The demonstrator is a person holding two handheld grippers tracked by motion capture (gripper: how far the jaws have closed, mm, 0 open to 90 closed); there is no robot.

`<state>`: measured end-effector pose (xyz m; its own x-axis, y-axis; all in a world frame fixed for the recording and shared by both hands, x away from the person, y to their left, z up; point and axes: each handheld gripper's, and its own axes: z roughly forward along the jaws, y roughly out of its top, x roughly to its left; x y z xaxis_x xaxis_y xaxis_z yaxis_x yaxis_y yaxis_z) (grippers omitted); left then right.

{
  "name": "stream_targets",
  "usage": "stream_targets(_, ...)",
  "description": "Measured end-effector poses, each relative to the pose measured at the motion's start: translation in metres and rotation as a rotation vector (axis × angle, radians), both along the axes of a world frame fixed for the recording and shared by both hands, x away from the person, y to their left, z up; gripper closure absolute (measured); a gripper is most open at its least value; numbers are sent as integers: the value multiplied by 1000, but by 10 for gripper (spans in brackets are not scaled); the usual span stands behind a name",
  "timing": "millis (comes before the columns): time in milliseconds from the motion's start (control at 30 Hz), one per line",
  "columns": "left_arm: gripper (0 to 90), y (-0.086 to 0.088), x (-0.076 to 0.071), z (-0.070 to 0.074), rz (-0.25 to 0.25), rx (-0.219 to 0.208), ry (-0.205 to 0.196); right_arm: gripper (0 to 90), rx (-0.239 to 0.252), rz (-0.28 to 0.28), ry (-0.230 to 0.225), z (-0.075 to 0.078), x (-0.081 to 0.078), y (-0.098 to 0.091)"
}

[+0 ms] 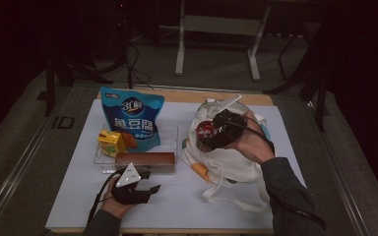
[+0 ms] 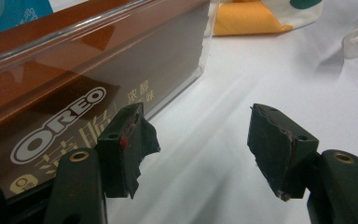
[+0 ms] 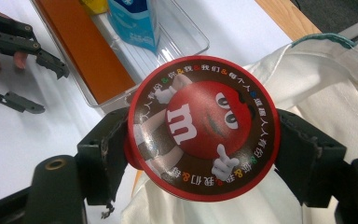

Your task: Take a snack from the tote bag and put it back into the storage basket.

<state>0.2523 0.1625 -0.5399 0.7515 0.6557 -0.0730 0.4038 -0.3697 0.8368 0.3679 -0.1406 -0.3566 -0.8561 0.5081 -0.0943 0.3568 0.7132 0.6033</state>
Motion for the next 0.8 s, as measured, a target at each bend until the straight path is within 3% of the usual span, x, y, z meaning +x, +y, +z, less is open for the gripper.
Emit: stream_targets(800, 374, 0, 0, 0, -2, -3, 0, 252, 1, 55, -6, -1, 3, 28)
